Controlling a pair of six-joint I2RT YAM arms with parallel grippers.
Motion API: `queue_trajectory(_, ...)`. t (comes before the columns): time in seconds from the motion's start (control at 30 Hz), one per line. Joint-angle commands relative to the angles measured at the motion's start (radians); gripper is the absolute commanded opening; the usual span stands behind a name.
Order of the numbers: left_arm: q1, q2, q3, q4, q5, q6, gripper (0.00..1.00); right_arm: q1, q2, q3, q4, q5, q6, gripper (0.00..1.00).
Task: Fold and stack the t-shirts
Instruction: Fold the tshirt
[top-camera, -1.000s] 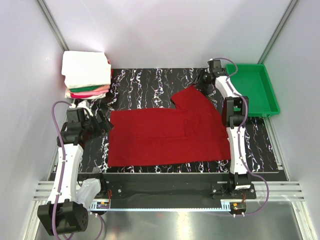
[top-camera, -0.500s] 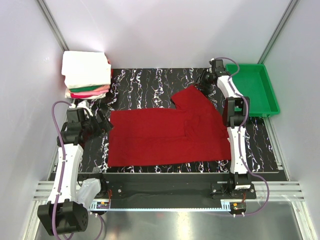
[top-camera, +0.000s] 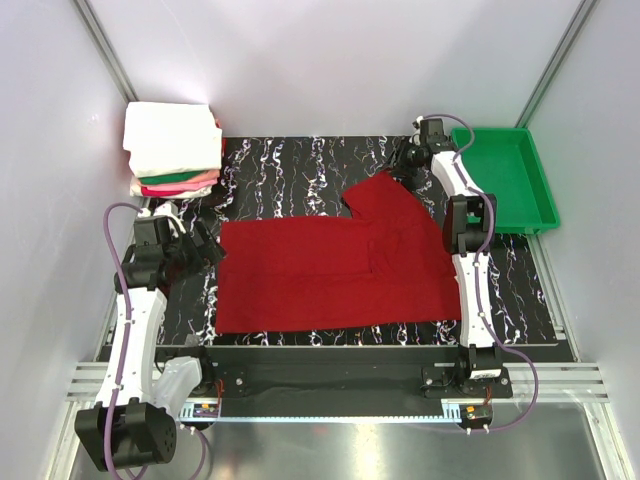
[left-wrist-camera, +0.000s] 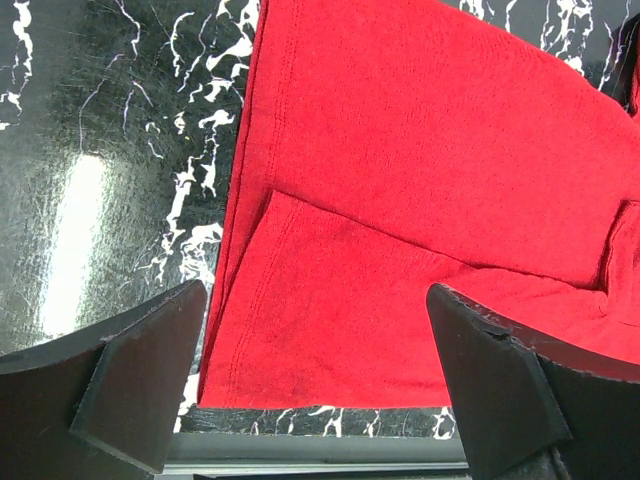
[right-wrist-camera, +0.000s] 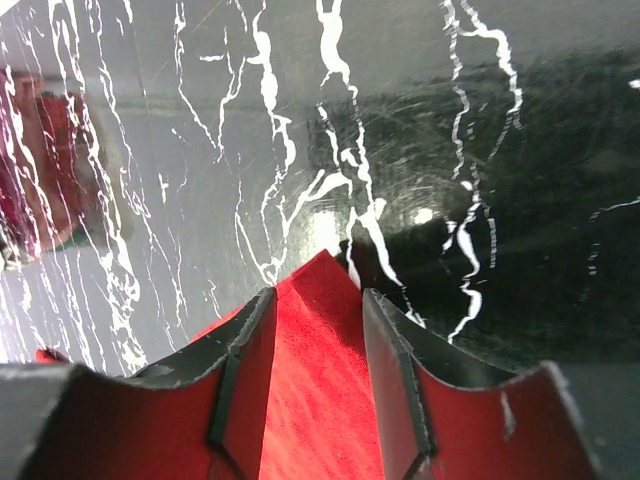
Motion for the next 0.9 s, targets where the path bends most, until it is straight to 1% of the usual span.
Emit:
queue_trajectory(0.0, -0.002, -0.021, 0.003, 0.038, -0.035, -0.008, 0.99, 0.036, 0.064, 0.002, -0.133, 0.054, -0.048, 0.47)
queue_trajectory(0.13, -0.021, -0.035, 0.001, 0.037, -0.051, -0.012, 0.99, 0.041, 0.058, 0.007, -0.172, 0.098, -0.06, 0.42)
queue_trajectory(0.23, -0.021, -0.033, 0.0, 0.038, -0.052, -0.012, 0.99, 0.042, 0.06, 0.018, -0.193, 0.137, -0.07, 0.32)
queue_trajectory(0.27, -0.021, -0.03, 0.001, 0.038, -0.052, -0.012, 0.99, 0.042, 0.063, 0.021, -0.198, 0.144, -0.071, 0.26)
queue_trajectory(0.3, -0.021, -0.024, 0.003, 0.038, -0.051, -0.011, 0.99, 0.042, 0.064, 0.027, -0.203, 0.15, -0.074, 0.16)
queue_trajectory(0.37, -0.019, -0.001, 0.014, 0.046, -0.06, -0.006, 0.99, 0.041, 0.066, 0.041, -0.207, 0.149, -0.073, 0.08)
queue_trajectory(0.4, -0.018, 0.01, 0.018, 0.052, -0.066, -0.008, 0.99, 0.042, 0.066, 0.042, -0.21, 0.141, -0.073, 0.0)
queue_trajectory(0.47, -0.018, 0.042, 0.029, 0.074, -0.064, -0.02, 0.97, 0.042, 0.037, 0.036, -0.203, 0.118, -0.065, 0.0)
queue_trajectory(0.53, -0.018, 0.112, 0.043, 0.123, -0.037, -0.037, 0.92, 0.044, -0.035, -0.024, -0.144, 0.095, -0.048, 0.0)
queue_trajectory(0.57, -0.018, 0.172, 0.05, 0.155, -0.028, -0.058, 0.87, 0.045, -0.061, -0.043, -0.131, 0.085, -0.044, 0.0)
queue_trajectory(0.67, -0.018, 0.272, 0.087, 0.222, -0.003, -0.086, 0.82, 0.049, -0.126, -0.059, -0.129, 0.06, -0.039, 0.0)
queue_trajectory(0.73, -0.018, 0.382, 0.113, 0.275, -0.015, -0.09, 0.79, 0.052, -0.176, -0.08, -0.13, 0.051, -0.031, 0.0)
queue_trajectory(0.77, -0.018, 0.462, 0.154, 0.291, -0.032, -0.095, 0.72, 0.047, -0.195, -0.118, -0.123, 0.042, -0.022, 0.0)
queue_trajectory(0.83, -0.019, 0.543, 0.201, 0.302, -0.051, -0.098, 0.66, 0.052, -0.262, -0.168, -0.094, 0.032, -0.01, 0.0)
queue_trajectory(0.87, -0.019, 0.621, 0.24, 0.313, -0.052, -0.109, 0.63, 0.052, -0.282, -0.217, -0.082, 0.011, -0.001, 0.0)
